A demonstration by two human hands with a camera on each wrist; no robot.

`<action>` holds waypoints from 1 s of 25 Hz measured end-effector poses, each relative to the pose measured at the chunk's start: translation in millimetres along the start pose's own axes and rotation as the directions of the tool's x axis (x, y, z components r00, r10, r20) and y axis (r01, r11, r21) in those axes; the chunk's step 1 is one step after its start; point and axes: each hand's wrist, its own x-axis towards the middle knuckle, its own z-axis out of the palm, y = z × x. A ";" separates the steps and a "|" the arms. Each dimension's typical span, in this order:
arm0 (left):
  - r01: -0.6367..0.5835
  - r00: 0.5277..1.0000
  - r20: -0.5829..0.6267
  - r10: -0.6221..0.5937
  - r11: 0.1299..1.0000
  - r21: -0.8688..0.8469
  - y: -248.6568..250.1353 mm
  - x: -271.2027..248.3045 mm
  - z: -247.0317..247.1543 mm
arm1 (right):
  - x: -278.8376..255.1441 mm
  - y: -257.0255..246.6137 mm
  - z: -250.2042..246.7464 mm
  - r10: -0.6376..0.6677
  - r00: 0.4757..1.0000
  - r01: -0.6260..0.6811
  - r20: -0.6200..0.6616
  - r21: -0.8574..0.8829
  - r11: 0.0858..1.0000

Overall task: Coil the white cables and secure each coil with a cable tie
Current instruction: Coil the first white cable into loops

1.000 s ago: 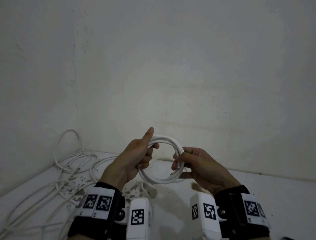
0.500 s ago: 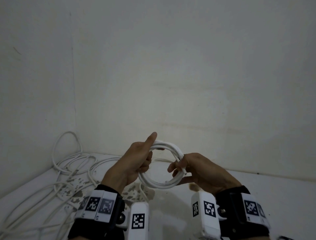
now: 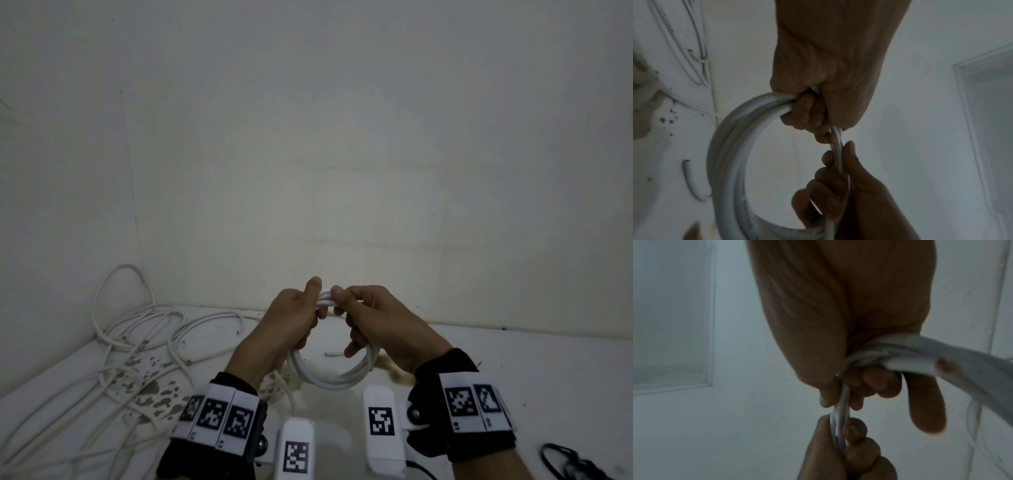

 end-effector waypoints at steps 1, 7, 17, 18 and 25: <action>-0.027 0.999 -0.032 0.028 0.999 0.038 -2.4 0.5 2.6 | -2.0 1.5 -0.3 0.030 0.999 -0.030 0.022 0.019 0.999; -0.189 0.971 -0.114 0.209 0.968 0.164 -0.6 -3.9 25.4 | -20.3 2.7 -19.6 0.119 0.985 -0.131 0.127 0.091 0.987; -0.036 0.984 0.173 0.031 0.999 0.029 -9.4 -22.9 94.1 | -86.6 15.5 -107.7 0.280 0.960 -0.268 0.010 -0.253 0.930; -0.003 0.983 0.182 -0.003 1.000 0.028 -10.5 -24.5 104.2 | -93.7 17.6 -120.9 0.299 0.953 -0.301 -0.058 -0.318 0.899; 0.149 0.952 0.278 -0.126 0.987 -0.063 -3.7 -35.1 164.2 | -143.0 34.3 -185.1 0.511 0.847 -0.436 -0.145 -0.740 0.513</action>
